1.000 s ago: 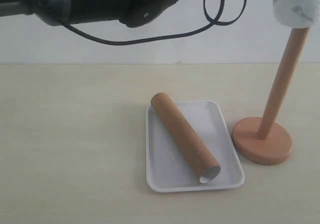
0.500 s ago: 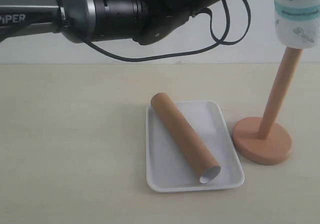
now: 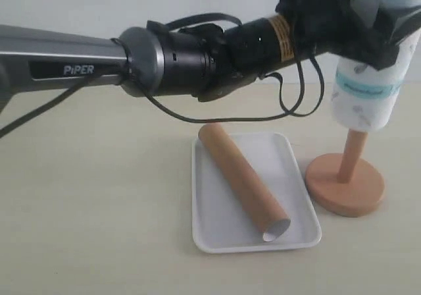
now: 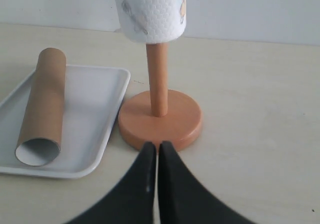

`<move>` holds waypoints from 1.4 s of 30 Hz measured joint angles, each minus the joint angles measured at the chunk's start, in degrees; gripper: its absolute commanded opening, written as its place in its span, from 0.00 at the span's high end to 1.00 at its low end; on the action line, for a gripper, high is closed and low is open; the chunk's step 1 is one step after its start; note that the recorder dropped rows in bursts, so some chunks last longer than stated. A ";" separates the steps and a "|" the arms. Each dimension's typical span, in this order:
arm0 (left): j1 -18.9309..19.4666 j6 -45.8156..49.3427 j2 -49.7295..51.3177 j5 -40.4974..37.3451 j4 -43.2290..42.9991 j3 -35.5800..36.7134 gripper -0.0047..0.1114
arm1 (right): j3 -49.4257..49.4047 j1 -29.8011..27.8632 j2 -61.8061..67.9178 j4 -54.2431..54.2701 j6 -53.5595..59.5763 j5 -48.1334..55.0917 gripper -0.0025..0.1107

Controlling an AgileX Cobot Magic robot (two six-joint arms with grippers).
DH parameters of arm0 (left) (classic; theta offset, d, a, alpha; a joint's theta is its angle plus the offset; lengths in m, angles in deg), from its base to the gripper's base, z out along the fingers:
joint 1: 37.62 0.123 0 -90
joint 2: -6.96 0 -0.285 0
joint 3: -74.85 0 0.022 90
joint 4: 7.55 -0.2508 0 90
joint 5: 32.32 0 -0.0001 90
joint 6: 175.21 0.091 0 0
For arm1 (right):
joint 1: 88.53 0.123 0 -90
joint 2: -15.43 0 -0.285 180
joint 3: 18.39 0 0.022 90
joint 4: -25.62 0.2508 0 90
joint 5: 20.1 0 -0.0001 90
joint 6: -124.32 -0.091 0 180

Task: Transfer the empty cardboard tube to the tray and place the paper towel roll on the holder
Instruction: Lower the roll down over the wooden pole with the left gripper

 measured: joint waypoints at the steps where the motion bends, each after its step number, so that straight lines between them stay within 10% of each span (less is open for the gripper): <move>1: 0.00 0.00 0.30 -0.41 -0.28 0.12 0.92 | 0.00 -0.05 0.00 0.00 0.00 0.00 0.97; 36: -0.09 -4.54 8.05 -0.71 -0.42 0.12 0.92 | 0.00 -0.05 0.00 0.00 0.00 0.00 0.97; 42: -0.09 -4.87 8.05 -0.71 -1.71 0.12 0.65 | 0.00 -0.05 0.00 0.00 0.00 0.00 0.97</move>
